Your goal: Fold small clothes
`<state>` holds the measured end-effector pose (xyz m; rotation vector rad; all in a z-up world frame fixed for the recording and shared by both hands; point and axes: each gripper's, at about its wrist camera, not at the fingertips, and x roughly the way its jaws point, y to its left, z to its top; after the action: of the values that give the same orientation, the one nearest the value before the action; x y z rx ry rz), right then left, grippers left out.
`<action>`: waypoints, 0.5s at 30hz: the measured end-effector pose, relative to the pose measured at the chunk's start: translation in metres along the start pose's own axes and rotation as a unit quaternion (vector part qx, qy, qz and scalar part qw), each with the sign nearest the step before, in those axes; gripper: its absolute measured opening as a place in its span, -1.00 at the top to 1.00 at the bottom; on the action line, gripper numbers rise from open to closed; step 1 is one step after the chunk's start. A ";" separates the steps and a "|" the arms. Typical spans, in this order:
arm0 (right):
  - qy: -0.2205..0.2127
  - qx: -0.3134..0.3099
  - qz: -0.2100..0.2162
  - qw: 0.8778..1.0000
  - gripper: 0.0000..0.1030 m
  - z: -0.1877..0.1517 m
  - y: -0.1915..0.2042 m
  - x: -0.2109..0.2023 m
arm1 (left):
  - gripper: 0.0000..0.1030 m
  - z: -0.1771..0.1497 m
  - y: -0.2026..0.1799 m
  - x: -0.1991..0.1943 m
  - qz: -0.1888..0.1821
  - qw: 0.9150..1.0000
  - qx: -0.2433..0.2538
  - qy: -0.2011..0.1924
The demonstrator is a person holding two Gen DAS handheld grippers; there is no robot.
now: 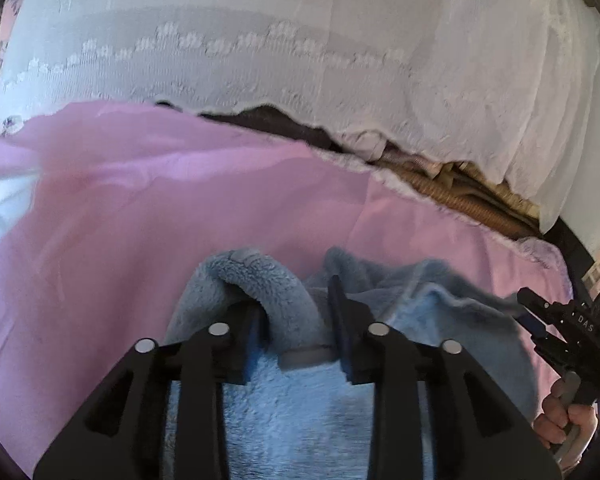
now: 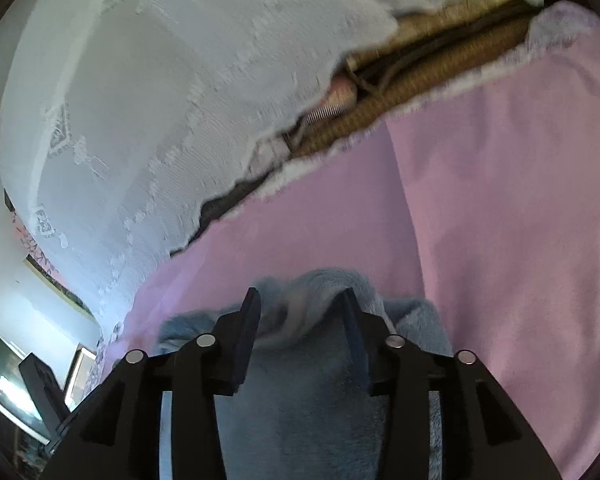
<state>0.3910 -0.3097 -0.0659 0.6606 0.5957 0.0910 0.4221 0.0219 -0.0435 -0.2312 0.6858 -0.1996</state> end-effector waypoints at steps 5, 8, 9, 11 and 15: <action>-0.048 -0.057 0.007 0.997 0.15 0.001 0.030 -0.025 | 0.19 -0.002 -0.025 -0.014 -0.009 0.999 0.040 -0.023; -0.027 -0.094 0.016 0.995 0.15 -0.005 0.047 -0.019 | 0.05 -0.007 -0.039 -0.010 0.004 0.997 0.075 -0.018; -0.017 -0.104 0.017 0.994 0.15 -0.008 0.051 -0.015 | 0.03 -0.010 -0.042 -0.005 0.015 0.996 0.085 -0.010; 0.011 -0.126 0.010 0.992 0.15 -0.015 0.057 -0.001 | 0.02 -0.016 -0.038 0.015 0.050 0.994 0.096 0.020; 0.053 -0.142 -0.033 0.988 0.14 -0.025 0.053 0.026 | 0.04 -0.019 0.004 0.052 0.059 0.994 0.022 0.089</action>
<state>0.4045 -0.2470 -0.0629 0.3598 0.6909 0.1470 0.4498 0.0099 -0.0906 -0.1312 0.8694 -0.1219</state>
